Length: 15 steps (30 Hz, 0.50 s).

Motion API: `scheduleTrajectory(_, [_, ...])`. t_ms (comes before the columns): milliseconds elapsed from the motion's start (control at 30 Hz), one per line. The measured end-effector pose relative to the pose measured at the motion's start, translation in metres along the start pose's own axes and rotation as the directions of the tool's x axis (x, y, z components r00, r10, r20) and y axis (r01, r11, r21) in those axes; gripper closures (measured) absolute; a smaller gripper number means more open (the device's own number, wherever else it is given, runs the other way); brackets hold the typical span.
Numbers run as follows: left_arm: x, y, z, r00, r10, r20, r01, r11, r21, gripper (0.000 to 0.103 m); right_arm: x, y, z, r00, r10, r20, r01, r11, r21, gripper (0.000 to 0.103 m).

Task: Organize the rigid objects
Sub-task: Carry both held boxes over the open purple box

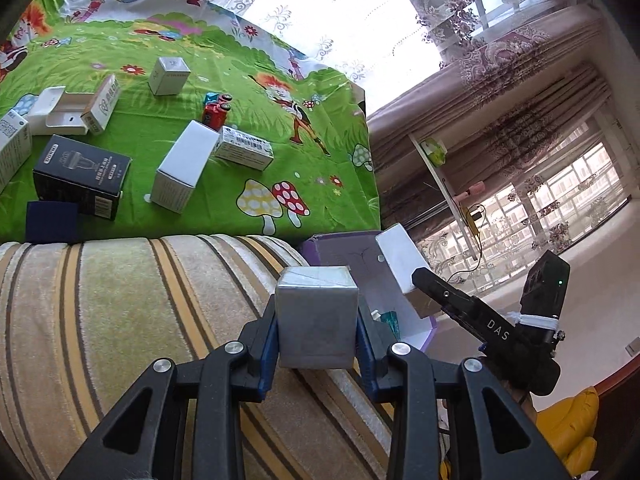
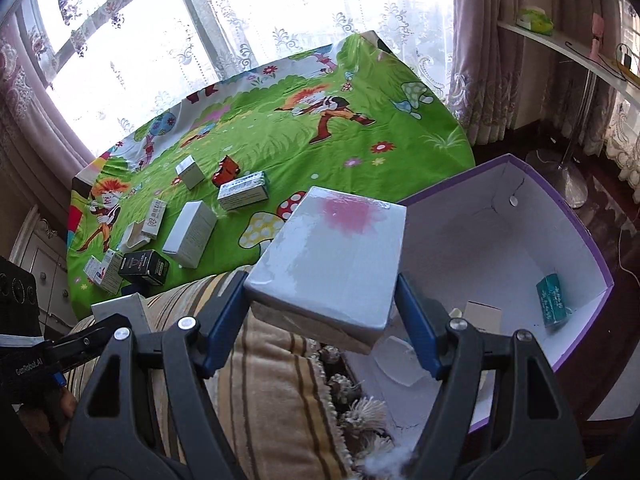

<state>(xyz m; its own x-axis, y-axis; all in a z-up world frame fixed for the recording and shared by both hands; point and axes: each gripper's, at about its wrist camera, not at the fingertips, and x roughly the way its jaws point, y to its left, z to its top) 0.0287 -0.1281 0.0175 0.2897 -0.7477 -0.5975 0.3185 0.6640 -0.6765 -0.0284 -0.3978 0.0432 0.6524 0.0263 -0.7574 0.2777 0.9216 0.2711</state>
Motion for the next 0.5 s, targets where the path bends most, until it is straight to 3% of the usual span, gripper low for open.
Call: scheduleTrajectory(500, [0.043,-0.036,0.009,0.998,-0.021,-0.067,0.024,0.999,0.049,0.068,-0.011,-0.092,0.015,0.99,-0.138,0.034,0.131,0.98,0.152,0.027])
